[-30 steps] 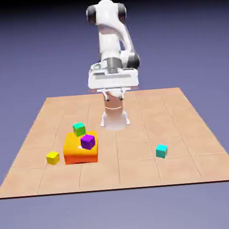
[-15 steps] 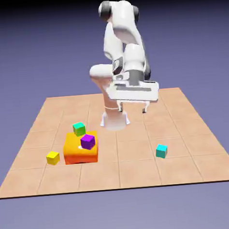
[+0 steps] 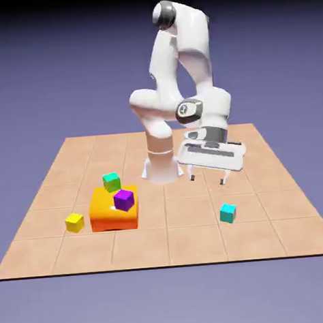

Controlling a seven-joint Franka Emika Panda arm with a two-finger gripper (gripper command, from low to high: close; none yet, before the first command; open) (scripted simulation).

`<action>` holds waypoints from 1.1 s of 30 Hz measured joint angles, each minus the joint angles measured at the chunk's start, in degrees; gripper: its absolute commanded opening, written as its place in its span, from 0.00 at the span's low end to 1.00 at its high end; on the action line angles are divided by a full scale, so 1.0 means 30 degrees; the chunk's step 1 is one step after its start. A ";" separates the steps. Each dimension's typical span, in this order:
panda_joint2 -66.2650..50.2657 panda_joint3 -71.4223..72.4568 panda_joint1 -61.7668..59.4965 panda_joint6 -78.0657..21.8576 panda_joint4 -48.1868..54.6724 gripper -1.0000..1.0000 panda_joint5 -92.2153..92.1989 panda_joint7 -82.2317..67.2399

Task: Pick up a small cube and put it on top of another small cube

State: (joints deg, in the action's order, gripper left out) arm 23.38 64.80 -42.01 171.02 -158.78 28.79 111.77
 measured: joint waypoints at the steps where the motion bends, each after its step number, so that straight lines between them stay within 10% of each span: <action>1: -0.0099 0.0692 -0.0456 -0.0032 0.0024 0.50 0.0308 0.0740; 25: -0.2352 1.6426 -1.0824 -0.0758 0.0562 0.50 0.7298 1.7570; 33: 0.3180 2.0364 -1.4951 0.3770 0.1890 0.50 0.5854 1.7904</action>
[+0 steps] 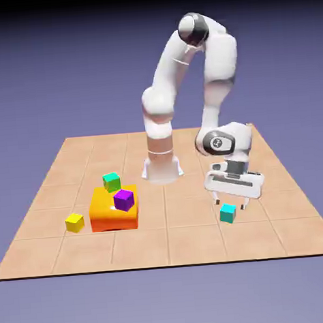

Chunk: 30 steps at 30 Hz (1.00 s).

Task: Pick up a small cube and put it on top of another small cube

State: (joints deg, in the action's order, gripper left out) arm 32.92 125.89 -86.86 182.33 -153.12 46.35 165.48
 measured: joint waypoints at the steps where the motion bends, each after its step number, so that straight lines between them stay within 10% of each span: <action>1: 0.0694 0.0494 -0.0518 0.0568 0.0167 0.50 -0.0181 0.0042; 2: 0.0713 0.0507 -0.0532 0.0583 0.0171 0.00 -0.0186 0.0043; 13: -0.5512 -0.3921 0.4111 -0.4494 -0.1322 0.00 0.1431 -0.0340; 30: -0.4271 -1.5682 0.9347 -0.8539 -0.1846 0.00 -0.2475 -0.3013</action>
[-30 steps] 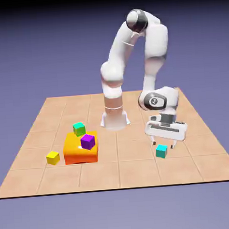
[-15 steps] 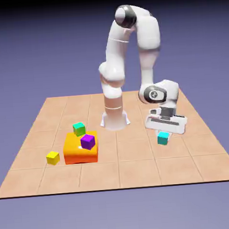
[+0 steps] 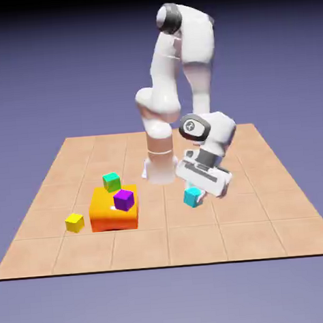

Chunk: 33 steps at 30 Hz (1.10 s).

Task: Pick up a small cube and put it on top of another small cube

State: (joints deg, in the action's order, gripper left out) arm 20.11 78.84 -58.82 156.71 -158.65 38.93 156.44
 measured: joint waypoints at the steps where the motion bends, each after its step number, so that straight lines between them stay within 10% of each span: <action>1: 0.0074 -0.0692 0.0308 -0.0237 -0.0031 0.00 -0.0230 -0.0157; 26: 0.1886 -1.7577 0.7814 -0.6028 -0.0777 0.00 -0.5855 -0.4002; 33: -0.1843 -1.6690 0.5025 -0.2730 -0.0989 0.00 -0.0879 -0.0288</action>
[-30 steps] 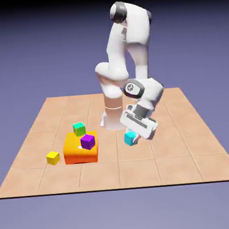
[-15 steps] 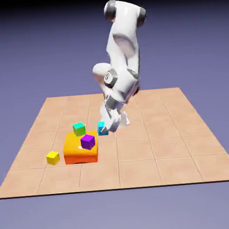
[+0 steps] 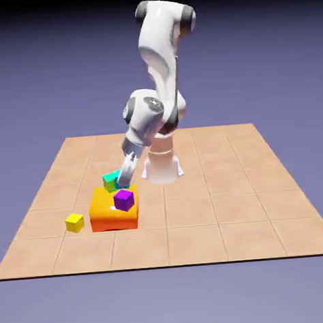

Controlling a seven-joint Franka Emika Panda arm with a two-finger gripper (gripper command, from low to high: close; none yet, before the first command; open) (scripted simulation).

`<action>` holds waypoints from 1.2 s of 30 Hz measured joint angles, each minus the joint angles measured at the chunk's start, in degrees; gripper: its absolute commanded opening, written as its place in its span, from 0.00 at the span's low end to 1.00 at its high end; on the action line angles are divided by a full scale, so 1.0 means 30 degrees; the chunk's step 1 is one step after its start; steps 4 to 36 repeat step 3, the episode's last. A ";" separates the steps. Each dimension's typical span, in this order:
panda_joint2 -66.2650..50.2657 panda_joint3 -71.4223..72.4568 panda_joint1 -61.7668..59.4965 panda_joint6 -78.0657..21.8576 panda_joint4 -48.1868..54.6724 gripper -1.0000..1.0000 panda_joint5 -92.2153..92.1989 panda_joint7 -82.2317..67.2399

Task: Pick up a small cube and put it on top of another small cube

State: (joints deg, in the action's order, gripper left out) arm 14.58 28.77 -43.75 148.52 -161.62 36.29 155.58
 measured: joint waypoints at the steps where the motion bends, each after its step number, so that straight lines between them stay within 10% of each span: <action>1: -0.0338 0.0081 -0.0253 0.0299 -0.0019 1.00 0.0450 0.0336; 36: -0.0338 0.0080 -0.0251 0.0280 -0.0019 1.00 0.0444 0.0332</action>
